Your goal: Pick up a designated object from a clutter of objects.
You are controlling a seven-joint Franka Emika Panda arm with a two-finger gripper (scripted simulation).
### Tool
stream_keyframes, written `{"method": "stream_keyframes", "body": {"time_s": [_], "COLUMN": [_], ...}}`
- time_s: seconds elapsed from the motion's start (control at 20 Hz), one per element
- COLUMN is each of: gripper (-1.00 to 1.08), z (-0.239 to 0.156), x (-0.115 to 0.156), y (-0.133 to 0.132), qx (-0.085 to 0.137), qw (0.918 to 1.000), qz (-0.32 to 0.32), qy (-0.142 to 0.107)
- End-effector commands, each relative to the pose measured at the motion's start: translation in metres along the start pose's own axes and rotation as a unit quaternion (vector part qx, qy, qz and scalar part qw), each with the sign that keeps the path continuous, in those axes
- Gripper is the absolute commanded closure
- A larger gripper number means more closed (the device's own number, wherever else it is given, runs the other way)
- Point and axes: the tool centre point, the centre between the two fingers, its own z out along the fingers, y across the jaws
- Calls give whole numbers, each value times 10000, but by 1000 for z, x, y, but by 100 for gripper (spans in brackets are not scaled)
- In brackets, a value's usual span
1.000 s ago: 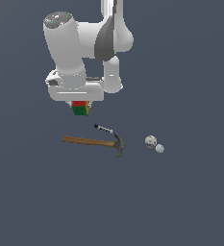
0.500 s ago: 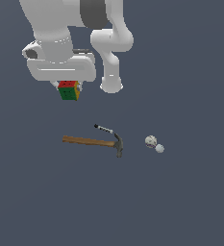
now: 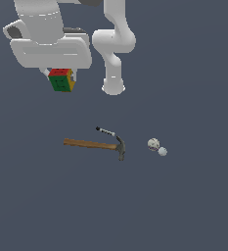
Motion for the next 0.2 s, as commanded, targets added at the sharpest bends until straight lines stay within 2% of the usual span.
{"method": "stream_keyframes", "body": {"time_s": [0.0,0.15], "gripper": [108,108], "z": [-6,-8], "x": [1,2], "y": [1,2], "qx": [-1,-1], "qw": [10000,10000], "qz": [-5,-5], "qy": [5,5]}}
